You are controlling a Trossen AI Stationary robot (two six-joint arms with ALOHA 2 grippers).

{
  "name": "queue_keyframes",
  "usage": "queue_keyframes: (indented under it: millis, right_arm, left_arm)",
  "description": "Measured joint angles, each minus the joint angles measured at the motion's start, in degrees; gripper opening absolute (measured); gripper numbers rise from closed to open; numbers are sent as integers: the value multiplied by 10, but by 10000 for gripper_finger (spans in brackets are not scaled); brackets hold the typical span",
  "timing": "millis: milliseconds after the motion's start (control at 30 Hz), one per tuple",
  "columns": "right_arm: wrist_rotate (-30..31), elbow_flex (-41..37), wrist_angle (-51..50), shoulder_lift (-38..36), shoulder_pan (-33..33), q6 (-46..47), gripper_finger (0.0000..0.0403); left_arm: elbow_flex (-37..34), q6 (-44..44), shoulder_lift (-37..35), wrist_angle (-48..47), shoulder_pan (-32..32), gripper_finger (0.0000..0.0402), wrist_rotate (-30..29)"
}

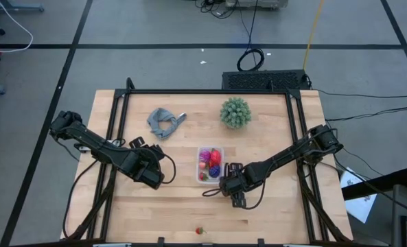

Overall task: Pick and placing Produce into tupperware
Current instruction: Put the apricot into the transparent bin

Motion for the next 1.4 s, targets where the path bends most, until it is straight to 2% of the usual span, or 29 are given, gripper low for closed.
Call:
queue_keyframes:
  millis: [433,833,1067,1400]
  right_arm:
    - [0,-13,14,0,-4,2,216]
    - [-3,-13,11,0,-4,2,134]
    - [-17,-13,9,-1,-4,2,116]
    - [-20,-13,-21,-78,-6,21,116]
  left_arm:
    - [0,2,0,0,0,198,0]
    - [0,1,0,0,0,198,0]
    - [0,0,0,0,0,198,0]
    - [0,1,0,0,0,198,0]
